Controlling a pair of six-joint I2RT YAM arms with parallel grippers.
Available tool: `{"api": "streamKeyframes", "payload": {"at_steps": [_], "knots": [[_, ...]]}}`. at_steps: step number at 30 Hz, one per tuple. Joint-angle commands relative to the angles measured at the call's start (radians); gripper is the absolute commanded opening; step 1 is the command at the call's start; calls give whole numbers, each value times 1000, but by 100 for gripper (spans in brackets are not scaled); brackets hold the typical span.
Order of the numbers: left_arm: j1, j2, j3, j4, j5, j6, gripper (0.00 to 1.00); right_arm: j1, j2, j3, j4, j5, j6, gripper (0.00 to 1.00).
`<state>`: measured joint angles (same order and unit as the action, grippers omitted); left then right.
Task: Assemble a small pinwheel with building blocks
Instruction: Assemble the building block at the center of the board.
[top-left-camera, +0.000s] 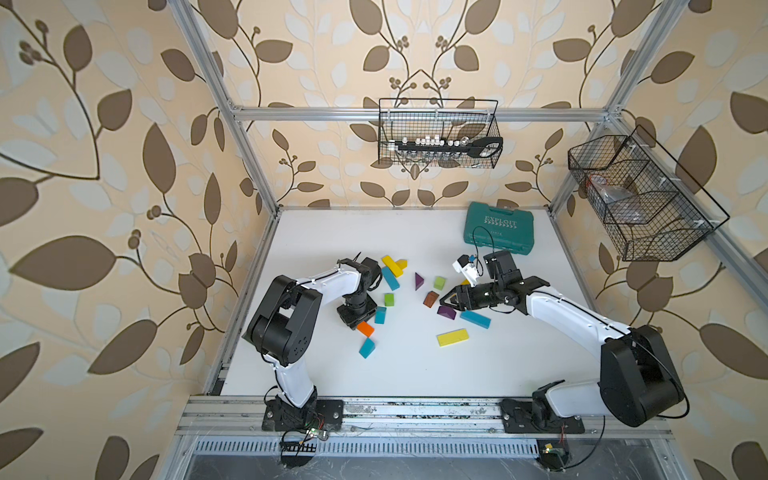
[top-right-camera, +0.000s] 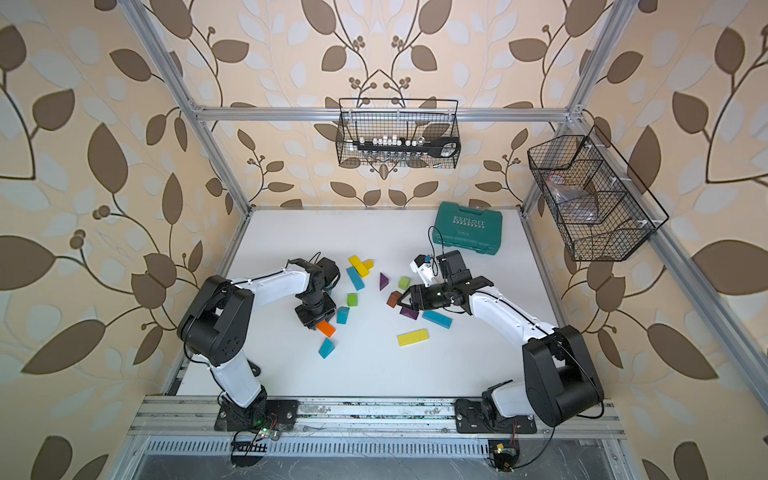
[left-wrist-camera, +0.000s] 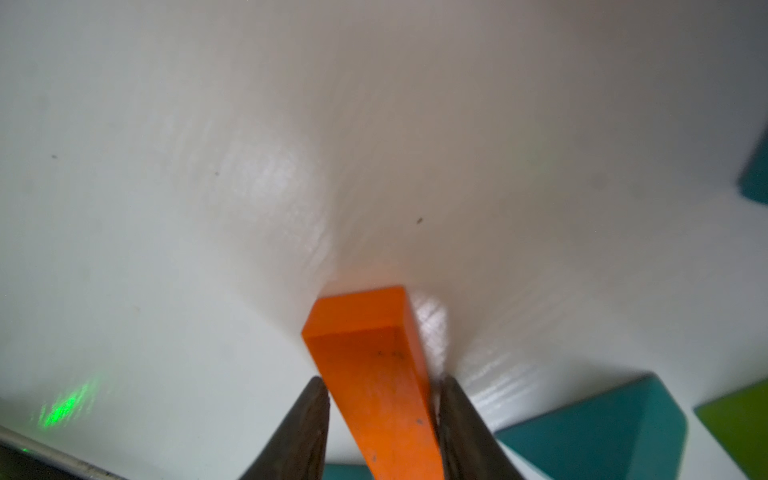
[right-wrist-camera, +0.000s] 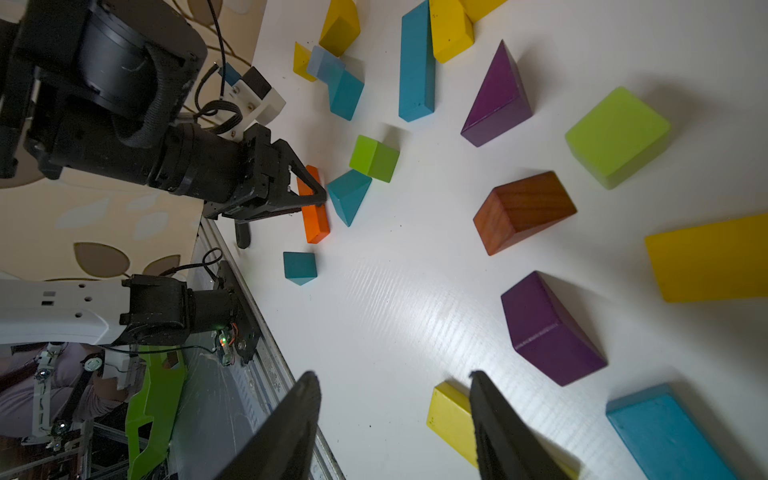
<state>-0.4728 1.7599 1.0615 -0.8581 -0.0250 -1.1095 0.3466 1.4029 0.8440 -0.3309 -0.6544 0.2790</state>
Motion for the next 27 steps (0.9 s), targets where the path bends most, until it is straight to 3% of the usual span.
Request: {"api": "streamKeyframes", "payload": {"at_steps": [1,11,15,27], "knots": [[66,-56,-51,-15,-16,126,41,2,-11,-15,12,-21,-11,59],[143,27,79,-45,45,563,17,0,20,-7,3,-16,-11,58],[143,56,127,-70,46,699,16,-2,31,-6,3,-17,-9,58],[162,151,238,-133,-39,894,17,-7,61,2,-1,-27,-9,59]]}}
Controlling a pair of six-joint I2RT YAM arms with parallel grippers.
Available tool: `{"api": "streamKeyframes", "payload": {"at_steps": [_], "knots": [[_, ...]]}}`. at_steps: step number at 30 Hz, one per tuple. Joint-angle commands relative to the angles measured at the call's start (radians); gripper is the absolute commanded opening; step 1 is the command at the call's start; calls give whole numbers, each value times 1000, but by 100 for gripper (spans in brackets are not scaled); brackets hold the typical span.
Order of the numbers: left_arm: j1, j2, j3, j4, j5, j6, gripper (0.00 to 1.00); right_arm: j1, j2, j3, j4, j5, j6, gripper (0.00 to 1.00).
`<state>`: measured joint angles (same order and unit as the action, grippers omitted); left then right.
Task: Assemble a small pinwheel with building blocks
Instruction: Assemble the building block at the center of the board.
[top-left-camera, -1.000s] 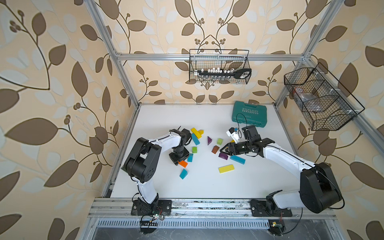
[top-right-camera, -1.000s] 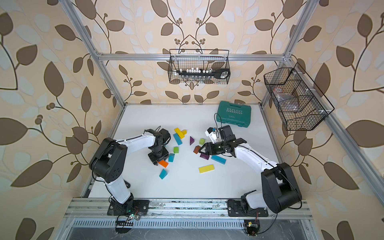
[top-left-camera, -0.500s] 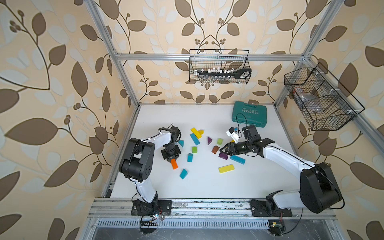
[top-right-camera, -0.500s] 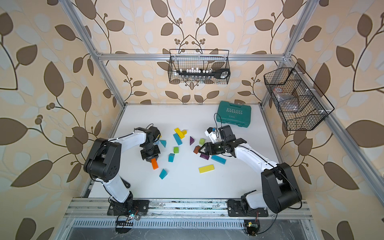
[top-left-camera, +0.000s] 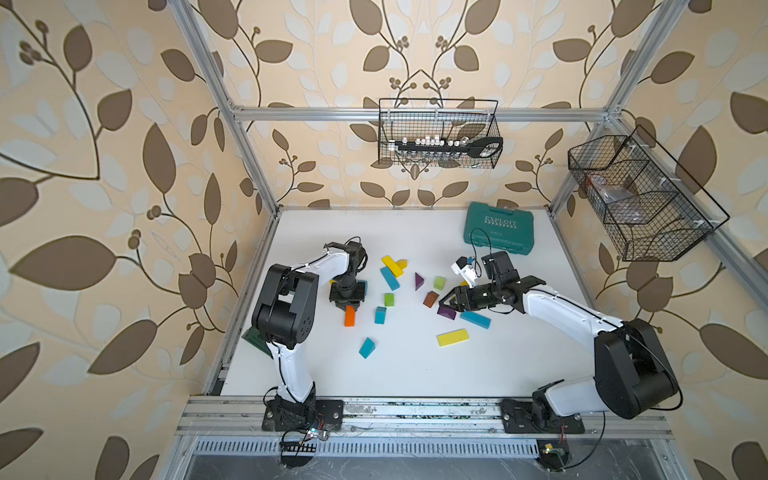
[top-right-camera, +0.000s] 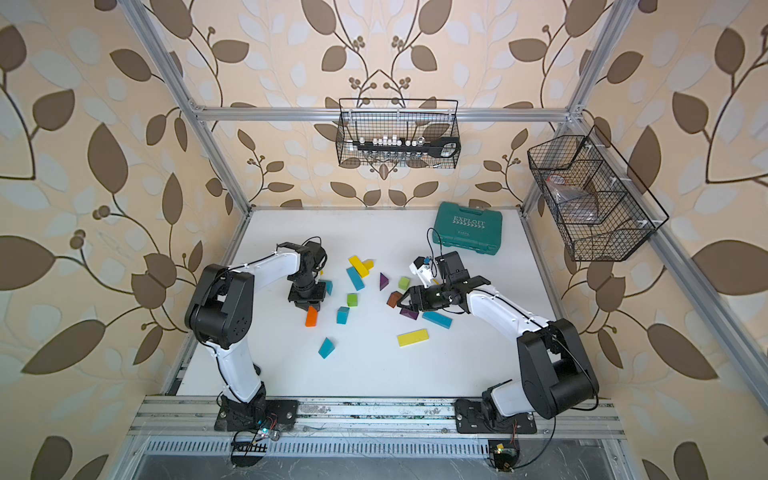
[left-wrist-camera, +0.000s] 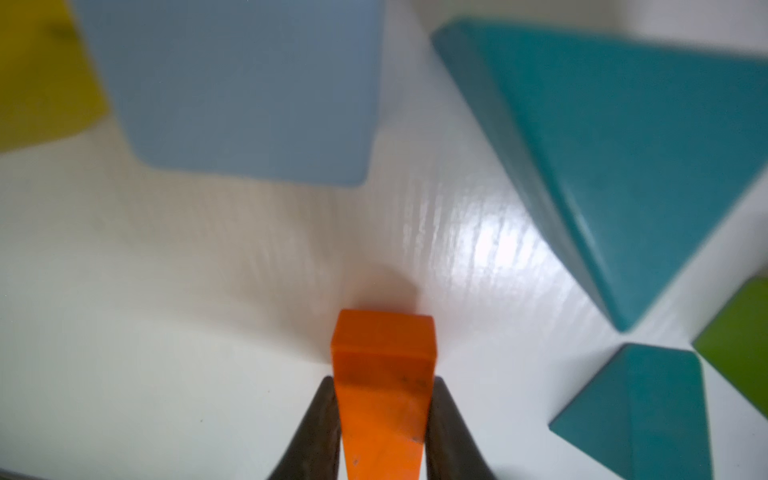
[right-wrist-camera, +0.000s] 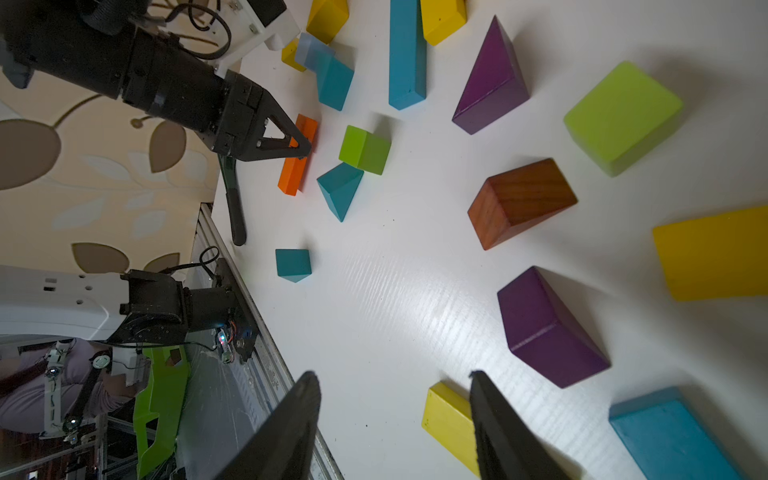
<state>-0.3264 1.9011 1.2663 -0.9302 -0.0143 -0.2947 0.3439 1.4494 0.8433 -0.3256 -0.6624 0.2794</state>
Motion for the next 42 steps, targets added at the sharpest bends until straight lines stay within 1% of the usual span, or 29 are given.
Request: {"api": "streamKeyframes", "payload": {"at_steps": [1,3,8,21,25,27,31,37,42], "knots": [[23,10,33,-61,-60,81,17,-5,16,2,-7,-19,-9,58],[41,9,30,-52,-48,95,17,-6,20,4,-7,-19,-9,59],[49,41,62,-57,-85,122,18,-8,41,10,-6,-23,-9,59],[53,108,137,-45,-50,147,21,-15,63,16,-11,-22,-11,59],[55,123,151,-46,-32,136,27,-16,66,18,-11,-21,-12,59],[56,136,160,-58,-59,115,32,-14,67,18,-12,-23,-14,59],[66,132,156,-45,-21,100,38,-17,71,18,-12,-23,-13,59],[66,111,167,-62,-12,100,41,-16,72,19,-12,-25,-14,59],[66,80,150,-39,29,98,39,-16,69,19,-13,-24,-14,59]]}}
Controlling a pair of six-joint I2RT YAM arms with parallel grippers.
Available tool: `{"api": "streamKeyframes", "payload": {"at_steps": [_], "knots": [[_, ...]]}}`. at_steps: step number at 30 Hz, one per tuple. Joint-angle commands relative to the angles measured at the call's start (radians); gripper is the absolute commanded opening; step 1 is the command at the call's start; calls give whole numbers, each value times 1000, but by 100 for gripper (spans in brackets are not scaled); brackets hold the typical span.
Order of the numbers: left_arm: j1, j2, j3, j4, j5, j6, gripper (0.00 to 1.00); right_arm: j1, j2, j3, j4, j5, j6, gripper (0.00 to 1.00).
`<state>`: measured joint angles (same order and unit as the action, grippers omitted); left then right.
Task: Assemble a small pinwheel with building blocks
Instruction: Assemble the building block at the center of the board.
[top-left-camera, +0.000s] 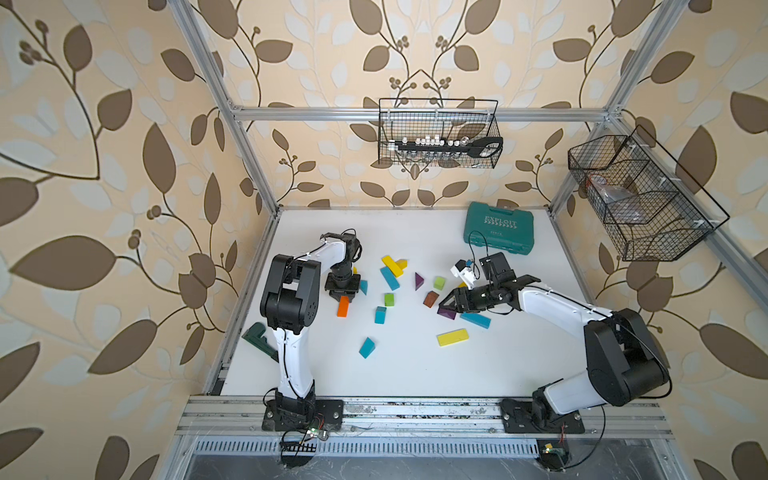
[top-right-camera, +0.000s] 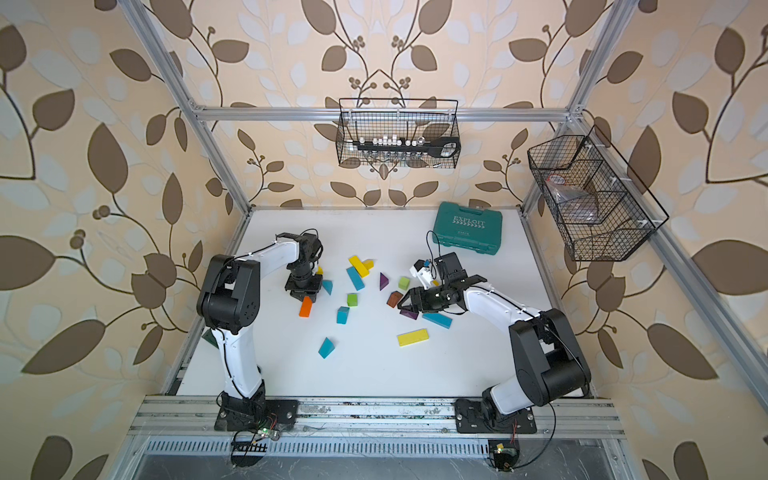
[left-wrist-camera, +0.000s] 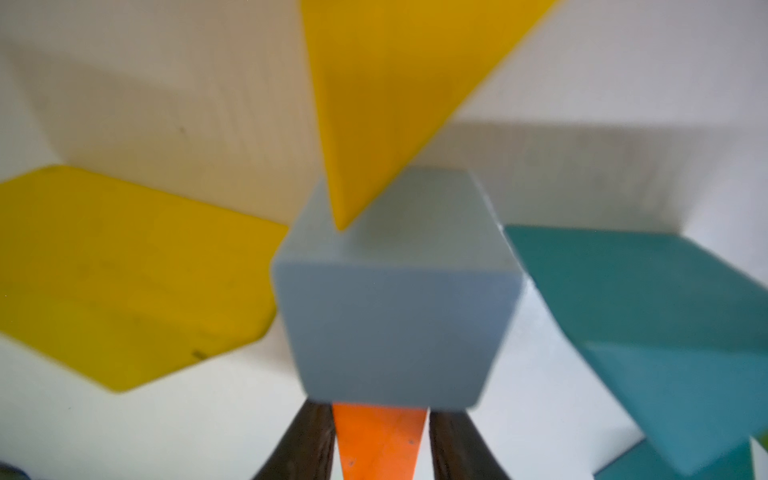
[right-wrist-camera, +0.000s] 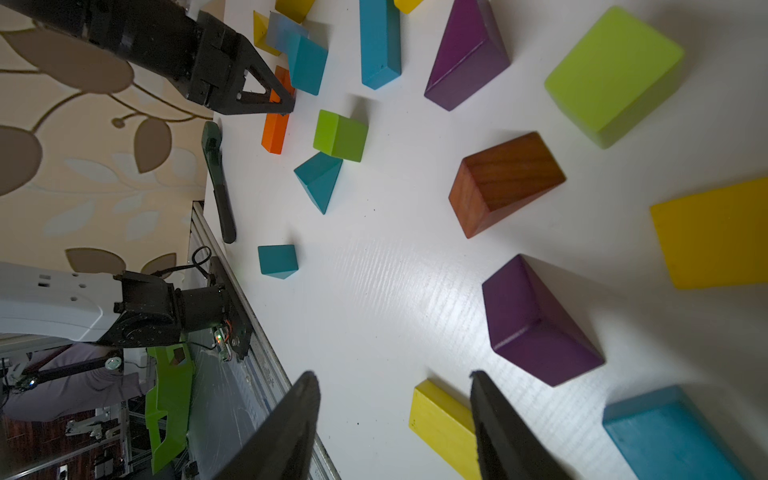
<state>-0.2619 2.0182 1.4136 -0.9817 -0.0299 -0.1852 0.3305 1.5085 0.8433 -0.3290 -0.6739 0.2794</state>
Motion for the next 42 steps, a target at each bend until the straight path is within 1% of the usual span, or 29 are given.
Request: {"api": "streamKeyframes", "payload": {"at_steps": [1,6,10,19,23,27,29,35,39,42], "knots": [[1,-39,1,15,50,-13,39,-2,10,19,-10,-12,-14,59],[1,-35,6,16,58,-16,38,-3,15,20,-10,-16,-12,60],[1,-29,7,9,52,-14,33,-3,15,21,-11,-16,-11,60],[3,-43,20,-30,13,-22,35,-4,13,20,-9,-19,-11,60],[3,-32,31,-43,3,-25,33,-3,10,19,-7,-20,-12,61],[3,-32,33,-43,-4,-28,33,-3,10,18,-6,-20,-12,60],[3,-28,46,-50,-9,-31,34,-2,12,18,-6,-19,-12,61],[3,-45,107,-92,19,-52,47,-6,4,21,-9,-18,-11,61],[1,-103,141,-149,40,-82,48,-20,-8,52,-21,9,8,61],[-3,-166,173,-201,61,-150,48,-30,-22,87,-39,35,10,61]]}}
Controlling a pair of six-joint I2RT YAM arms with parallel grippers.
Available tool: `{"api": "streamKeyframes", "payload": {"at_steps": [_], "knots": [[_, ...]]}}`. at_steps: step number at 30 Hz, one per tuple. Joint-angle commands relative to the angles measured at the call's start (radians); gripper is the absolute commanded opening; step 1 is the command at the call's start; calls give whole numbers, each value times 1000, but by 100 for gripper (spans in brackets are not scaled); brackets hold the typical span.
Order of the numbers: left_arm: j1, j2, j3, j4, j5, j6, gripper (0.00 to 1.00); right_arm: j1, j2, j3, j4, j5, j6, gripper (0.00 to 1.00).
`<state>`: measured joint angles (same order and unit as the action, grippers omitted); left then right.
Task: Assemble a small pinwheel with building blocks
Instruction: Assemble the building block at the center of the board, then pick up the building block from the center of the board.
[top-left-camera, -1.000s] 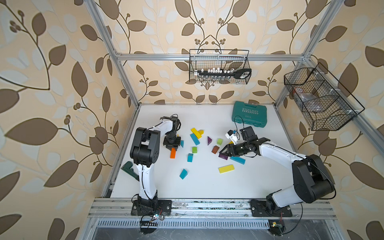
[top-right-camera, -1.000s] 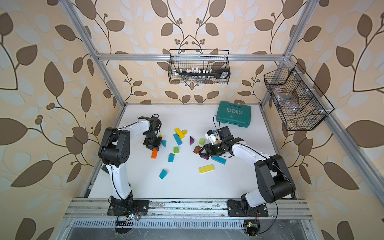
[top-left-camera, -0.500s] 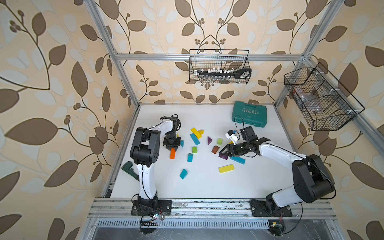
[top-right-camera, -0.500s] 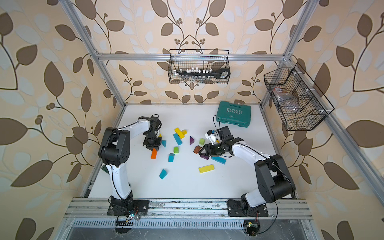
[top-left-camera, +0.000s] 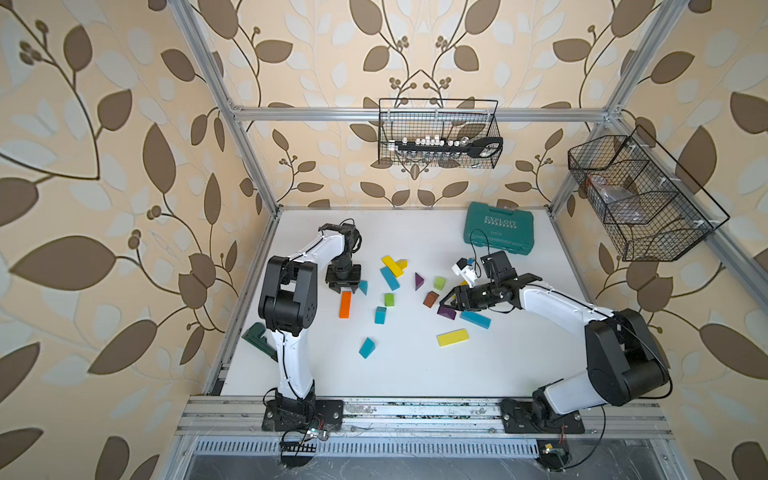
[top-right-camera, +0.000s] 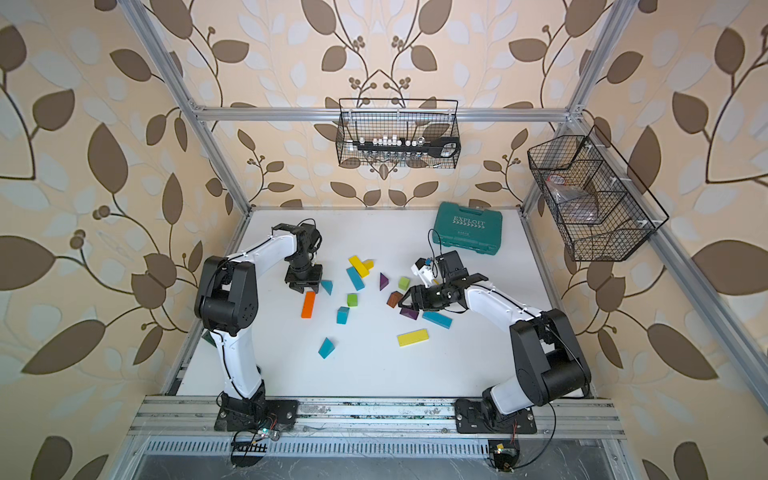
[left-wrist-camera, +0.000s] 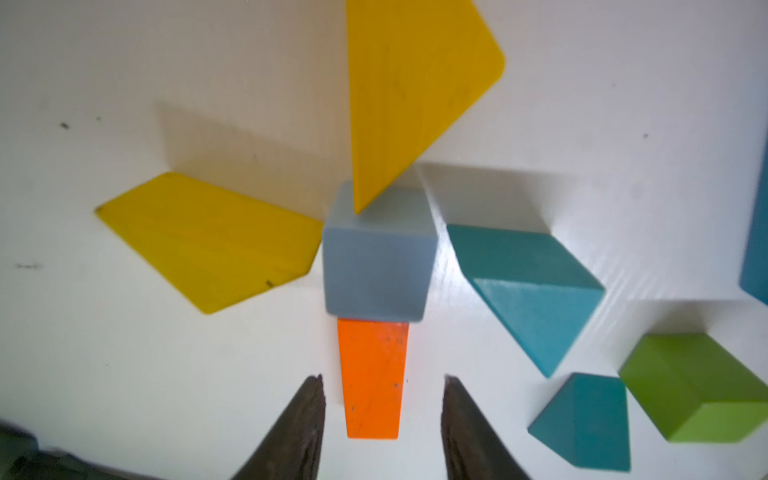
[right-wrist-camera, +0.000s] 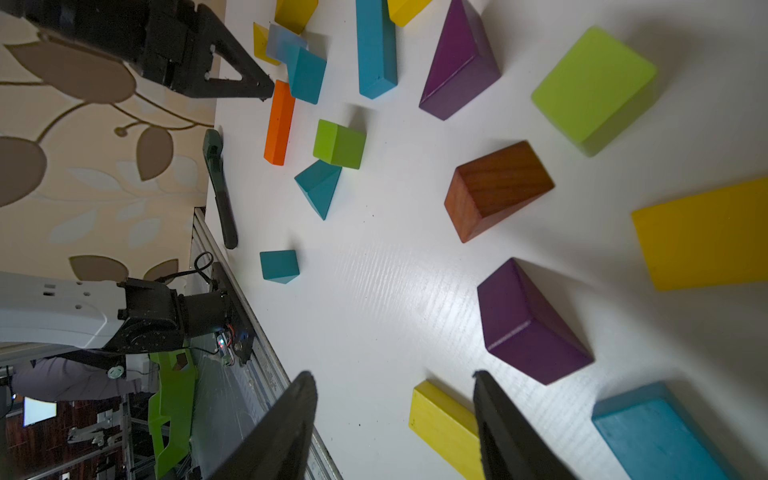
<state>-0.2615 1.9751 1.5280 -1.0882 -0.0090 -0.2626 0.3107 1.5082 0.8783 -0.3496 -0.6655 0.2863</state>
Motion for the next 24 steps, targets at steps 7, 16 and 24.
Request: {"api": "streamKeyframes", "payload": {"at_steps": [7,16,24], "knots": [[-150,-172,190,-156,-38,-412,56,-68,-69,28,-13,65,10,61],[-304,196,512,-177,-43,-621,53,-121,-176,-63,9,150,-1,73],[-303,329,616,-166,-87,-652,52,-148,-288,-134,47,243,25,100]]}}
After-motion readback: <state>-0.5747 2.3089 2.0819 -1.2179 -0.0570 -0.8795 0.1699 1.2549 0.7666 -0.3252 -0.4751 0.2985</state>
